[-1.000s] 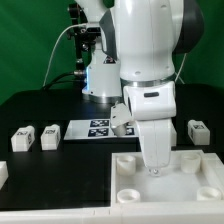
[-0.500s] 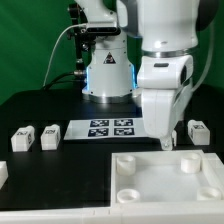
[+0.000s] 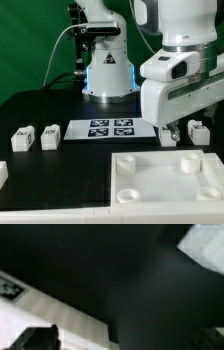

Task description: Assemble one leg

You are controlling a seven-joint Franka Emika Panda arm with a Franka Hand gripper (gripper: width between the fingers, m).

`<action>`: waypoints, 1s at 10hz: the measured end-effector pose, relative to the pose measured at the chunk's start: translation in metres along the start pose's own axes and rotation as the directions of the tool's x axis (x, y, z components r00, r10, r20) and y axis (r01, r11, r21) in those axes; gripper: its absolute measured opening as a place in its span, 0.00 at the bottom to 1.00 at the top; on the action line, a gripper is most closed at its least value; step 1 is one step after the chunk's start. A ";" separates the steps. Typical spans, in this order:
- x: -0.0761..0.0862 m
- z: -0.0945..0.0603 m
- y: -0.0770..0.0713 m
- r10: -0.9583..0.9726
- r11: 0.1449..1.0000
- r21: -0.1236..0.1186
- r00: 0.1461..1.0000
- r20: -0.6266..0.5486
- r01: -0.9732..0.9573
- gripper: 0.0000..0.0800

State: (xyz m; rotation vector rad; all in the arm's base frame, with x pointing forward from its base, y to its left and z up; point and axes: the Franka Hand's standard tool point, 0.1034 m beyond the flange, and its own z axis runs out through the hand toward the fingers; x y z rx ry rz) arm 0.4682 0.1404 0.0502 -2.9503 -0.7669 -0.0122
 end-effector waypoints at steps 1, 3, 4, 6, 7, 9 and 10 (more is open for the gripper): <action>0.000 0.000 -0.003 0.061 0.998 0.004 0.998 0.000 -0.061 0.81; -0.005 0.004 -0.040 0.401 0.916 0.011 0.916 0.024 -0.401 0.81; -0.009 0.006 -0.052 0.487 0.873 0.010 0.873 0.035 -0.488 0.81; -0.010 0.010 -0.060 0.476 0.879 0.001 0.877 0.067 -0.477 0.81; -0.009 0.010 -0.059 0.477 0.878 0.002 0.877 0.063 -0.478 0.81; -0.018 0.010 -0.059 0.460 0.886 -0.018 0.873 0.162 -0.463 0.81; -0.025 0.011 -0.062 0.455 0.885 -0.038 0.847 0.274 -0.464 0.81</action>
Offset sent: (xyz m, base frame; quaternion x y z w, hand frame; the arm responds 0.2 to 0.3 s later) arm -0.0378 0.0215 0.0021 -0.0191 -0.0229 0.3012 0.9531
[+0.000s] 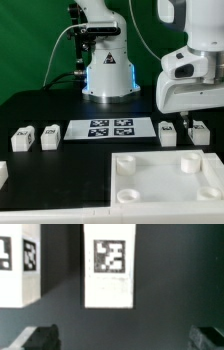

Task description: Assemble one leg

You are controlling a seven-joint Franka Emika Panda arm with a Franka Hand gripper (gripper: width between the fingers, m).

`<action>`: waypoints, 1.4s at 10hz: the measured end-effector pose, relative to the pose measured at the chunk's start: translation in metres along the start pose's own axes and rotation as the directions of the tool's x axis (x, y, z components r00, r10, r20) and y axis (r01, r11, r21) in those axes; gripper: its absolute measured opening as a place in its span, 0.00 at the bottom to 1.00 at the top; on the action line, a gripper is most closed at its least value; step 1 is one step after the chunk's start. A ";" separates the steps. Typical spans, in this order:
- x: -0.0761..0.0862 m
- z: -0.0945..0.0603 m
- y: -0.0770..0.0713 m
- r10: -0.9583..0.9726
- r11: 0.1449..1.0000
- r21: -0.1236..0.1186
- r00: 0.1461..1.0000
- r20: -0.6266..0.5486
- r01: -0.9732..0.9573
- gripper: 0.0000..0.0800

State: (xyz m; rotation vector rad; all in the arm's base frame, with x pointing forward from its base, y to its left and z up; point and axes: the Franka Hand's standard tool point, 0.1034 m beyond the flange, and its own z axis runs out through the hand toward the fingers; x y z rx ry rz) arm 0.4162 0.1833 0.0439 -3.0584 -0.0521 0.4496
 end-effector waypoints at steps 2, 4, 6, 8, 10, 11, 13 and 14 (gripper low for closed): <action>-0.011 0.006 0.002 -0.014 0.999 -0.025 0.970 0.241 0.020 0.81; -0.014 0.009 0.003 -0.003 0.999 -0.041 0.901 0.433 0.022 0.81; -0.011 0.013 0.004 0.003 0.999 -0.045 0.828 0.561 0.027 0.81; -0.010 0.014 0.003 0.003 0.999 -0.044 0.833 0.553 0.025 0.81; -0.014 0.027 0.002 0.009 0.999 -0.049 0.825 0.566 0.023 0.81; -0.016 0.035 0.001 0.008 0.999 -0.049 0.828 0.561 0.023 0.81; -0.023 0.044 -0.001 0.005 0.998 -0.052 0.826 0.564 0.030 0.81; -0.024 0.045 -0.002 0.003 0.998 -0.053 0.825 0.565 0.033 0.81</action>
Offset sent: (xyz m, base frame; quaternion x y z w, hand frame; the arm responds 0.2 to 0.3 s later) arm 0.0015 0.0057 -0.0058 -0.0010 -0.2682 0.0237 0.9631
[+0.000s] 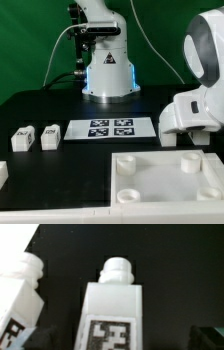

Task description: Assemble one leg

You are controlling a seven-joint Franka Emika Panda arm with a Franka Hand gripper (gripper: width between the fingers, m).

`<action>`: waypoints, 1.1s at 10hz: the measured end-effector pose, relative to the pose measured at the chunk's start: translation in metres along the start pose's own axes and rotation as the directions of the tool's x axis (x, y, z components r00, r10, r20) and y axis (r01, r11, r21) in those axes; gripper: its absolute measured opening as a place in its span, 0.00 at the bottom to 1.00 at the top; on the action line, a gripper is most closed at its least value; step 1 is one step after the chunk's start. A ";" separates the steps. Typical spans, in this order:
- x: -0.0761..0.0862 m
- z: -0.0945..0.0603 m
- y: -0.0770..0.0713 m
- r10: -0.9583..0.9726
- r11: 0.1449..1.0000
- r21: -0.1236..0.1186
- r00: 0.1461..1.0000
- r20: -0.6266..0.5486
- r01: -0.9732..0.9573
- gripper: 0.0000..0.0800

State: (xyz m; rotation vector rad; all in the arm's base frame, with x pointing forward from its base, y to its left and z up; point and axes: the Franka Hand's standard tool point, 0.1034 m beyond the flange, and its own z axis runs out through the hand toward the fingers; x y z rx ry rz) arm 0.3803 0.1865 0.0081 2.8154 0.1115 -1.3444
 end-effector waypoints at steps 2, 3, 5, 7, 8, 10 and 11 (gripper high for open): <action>0.000 0.000 0.000 0.000 1.000 0.001 1.000 0.000 0.000 0.79; 0.000 0.000 0.000 -0.001 1.000 0.001 1.000 0.000 0.001 0.58; 0.000 0.000 0.000 -0.001 1.000 0.001 1.000 0.000 0.001 0.36; 0.000 0.000 0.000 -0.001 1.000 0.001 1.000 0.000 0.001 0.36; 0.000 0.000 0.000 -0.001 1.000 0.001 1.000 0.000 0.001 0.36; 0.000 0.000 0.000 -0.001 1.000 0.001 1.000 0.000 0.001 0.36; 0.000 0.000 0.000 -0.001 1.000 0.001 1.000 0.000 0.001 0.36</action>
Offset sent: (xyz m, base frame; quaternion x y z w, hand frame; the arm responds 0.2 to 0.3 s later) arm 0.0000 0.0000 0.0000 0.0000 0.0000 0.0000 1.0000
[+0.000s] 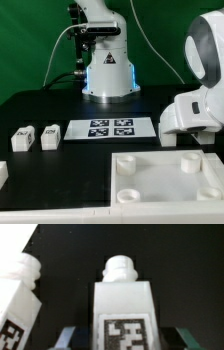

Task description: Assemble one leg

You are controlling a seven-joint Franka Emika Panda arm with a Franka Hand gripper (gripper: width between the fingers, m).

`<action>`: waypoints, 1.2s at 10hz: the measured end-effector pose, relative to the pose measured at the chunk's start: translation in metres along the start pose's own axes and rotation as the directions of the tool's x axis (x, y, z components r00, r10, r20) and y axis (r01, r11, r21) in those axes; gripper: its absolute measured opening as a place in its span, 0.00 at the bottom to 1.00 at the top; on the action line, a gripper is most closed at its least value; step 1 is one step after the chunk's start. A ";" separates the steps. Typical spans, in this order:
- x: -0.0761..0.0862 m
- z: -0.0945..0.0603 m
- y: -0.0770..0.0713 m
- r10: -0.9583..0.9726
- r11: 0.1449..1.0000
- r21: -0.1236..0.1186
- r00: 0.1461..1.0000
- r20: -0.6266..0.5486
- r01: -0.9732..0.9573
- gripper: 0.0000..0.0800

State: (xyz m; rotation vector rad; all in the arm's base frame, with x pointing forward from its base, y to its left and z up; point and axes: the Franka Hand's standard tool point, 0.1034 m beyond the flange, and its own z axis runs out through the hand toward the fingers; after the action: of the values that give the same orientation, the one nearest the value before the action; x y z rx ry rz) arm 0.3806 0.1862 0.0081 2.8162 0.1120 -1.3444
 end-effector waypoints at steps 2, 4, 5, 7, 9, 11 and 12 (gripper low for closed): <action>0.000 -0.002 0.001 -0.001 1.000 0.001 1.000 -0.002 0.001 0.36; -0.011 -0.049 0.016 -0.081 0.997 0.008 0.995 -0.054 0.082 0.36; -0.023 -0.081 0.027 -0.107 0.994 0.016 0.991 -0.081 0.108 0.36; -0.025 -0.128 0.035 -0.105 0.993 0.012 0.951 -0.291 0.114 0.36; -0.050 -0.154 0.045 -0.101 0.994 -0.030 0.817 -0.568 0.102 0.36; -0.042 -0.154 0.044 -0.094 0.994 -0.030 0.701 -0.707 0.103 0.36; -0.041 -0.157 0.047 -0.089 0.994 -0.033 0.610 -0.788 0.102 0.36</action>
Offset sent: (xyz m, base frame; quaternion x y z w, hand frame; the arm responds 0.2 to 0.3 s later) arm 0.0516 -0.0335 0.0749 -0.0242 0.0951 -0.0979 0.9903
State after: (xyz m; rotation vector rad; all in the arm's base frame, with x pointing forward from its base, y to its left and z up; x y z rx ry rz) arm 0.4798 0.1445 0.1379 3.2045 0.2607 0.0271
